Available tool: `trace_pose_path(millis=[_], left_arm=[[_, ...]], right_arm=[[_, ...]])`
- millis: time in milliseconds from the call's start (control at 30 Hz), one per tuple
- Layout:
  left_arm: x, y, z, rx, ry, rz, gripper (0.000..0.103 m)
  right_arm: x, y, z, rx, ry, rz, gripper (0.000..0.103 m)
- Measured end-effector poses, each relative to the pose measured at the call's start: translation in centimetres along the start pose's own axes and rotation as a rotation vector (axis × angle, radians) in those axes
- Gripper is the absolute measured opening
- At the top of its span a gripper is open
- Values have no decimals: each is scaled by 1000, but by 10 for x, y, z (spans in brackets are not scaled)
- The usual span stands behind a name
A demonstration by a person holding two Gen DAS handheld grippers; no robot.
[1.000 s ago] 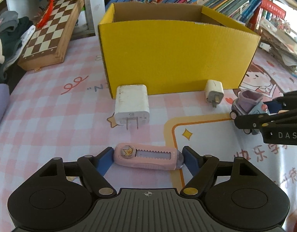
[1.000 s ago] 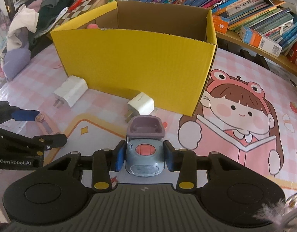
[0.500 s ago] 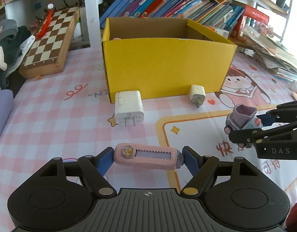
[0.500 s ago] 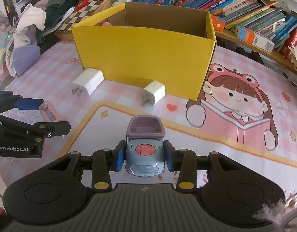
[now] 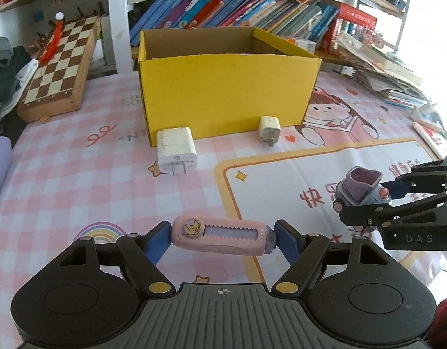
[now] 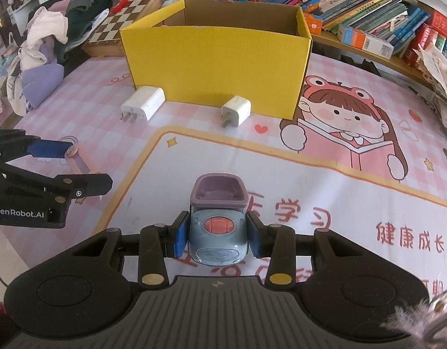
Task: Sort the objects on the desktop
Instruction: 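Lift the pink knife and toy car up over the yellow box with both tools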
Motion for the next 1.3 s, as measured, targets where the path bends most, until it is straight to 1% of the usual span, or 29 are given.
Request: trace_pose_path(millis=[333,667,1000,1300], left_arm=[[1,-3,-16,40,-38,21,78],[-2,0,-30,64,-68,14,78],[-10,0,-40,99,-92,-10,78],[-17,2,-39,103,-95,-35,78]], right_arm=[[12,7,-9,31,7,11,38],[22,13,-19,47,28,12,38],[22,14,-27,50,36,9,38],[18,14,-28,43,50,-1,38]])
Point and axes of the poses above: each gripper's, at about its wrist camera, not at the fingertips, and z roughly the way its jaws point, y to its left, x to its underside, the point moved 9 cm from there along z, roughly the way its jaws point, and after that the axes turned 15 degrees about -x, right-handed, at the moved point
